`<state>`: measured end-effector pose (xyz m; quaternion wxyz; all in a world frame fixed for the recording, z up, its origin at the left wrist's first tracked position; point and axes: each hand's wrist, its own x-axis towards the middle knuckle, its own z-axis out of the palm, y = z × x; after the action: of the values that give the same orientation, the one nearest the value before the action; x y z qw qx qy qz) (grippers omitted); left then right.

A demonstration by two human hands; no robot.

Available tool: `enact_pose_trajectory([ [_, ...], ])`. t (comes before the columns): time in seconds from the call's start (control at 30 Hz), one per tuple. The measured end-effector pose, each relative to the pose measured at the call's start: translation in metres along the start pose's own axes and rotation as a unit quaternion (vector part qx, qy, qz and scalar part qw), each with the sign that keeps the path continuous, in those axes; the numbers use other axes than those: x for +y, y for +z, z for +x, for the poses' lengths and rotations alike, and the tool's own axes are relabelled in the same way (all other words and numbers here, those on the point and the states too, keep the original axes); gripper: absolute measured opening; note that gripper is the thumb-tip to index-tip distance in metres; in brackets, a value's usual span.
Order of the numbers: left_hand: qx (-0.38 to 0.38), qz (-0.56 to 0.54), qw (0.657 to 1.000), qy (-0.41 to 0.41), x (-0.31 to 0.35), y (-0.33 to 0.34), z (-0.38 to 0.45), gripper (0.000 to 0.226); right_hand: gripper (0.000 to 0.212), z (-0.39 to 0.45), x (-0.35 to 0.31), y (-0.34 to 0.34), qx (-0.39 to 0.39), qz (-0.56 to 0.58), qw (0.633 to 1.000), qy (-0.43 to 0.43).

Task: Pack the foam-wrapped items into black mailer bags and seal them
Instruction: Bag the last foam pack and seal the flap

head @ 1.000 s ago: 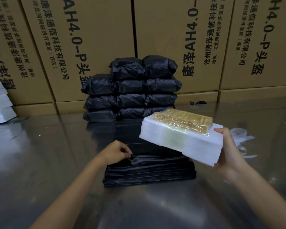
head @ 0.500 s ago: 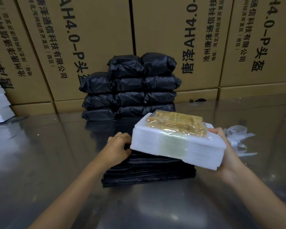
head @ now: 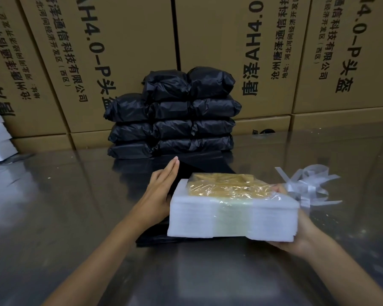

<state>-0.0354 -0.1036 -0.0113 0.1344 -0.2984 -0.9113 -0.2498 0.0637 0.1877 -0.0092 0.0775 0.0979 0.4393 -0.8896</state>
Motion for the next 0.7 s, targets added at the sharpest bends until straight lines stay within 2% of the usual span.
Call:
enact_pose_trajectory([
  [0.1, -0.008, -0.004, 1.000, 0.014, 0.004, 0.000, 0.004, 0.108, 0.034, 0.009, 0.006, -0.012, 0.006, -0.038, 0.999, -0.013],
  [0.2, -0.006, -0.017, 1.000, 0.020, 0.000, 0.003, 0.004, 0.109, 0.039, 0.008, 0.012, -0.013, 0.005, -0.021, 0.999, -0.042],
  [0.37, -0.009, -0.029, 0.999, -0.020, 0.007, 0.007, 0.001, 0.100, 0.041, 0.009, 0.012, -0.006, 0.040, 0.037, 0.995, -0.079],
  [0.7, 0.053, -0.130, 0.989, -0.040, 0.069, 0.029, 0.003, 0.093, 0.043, 0.025, 0.038, 0.033, 0.067, 0.016, 0.993, -0.093],
])
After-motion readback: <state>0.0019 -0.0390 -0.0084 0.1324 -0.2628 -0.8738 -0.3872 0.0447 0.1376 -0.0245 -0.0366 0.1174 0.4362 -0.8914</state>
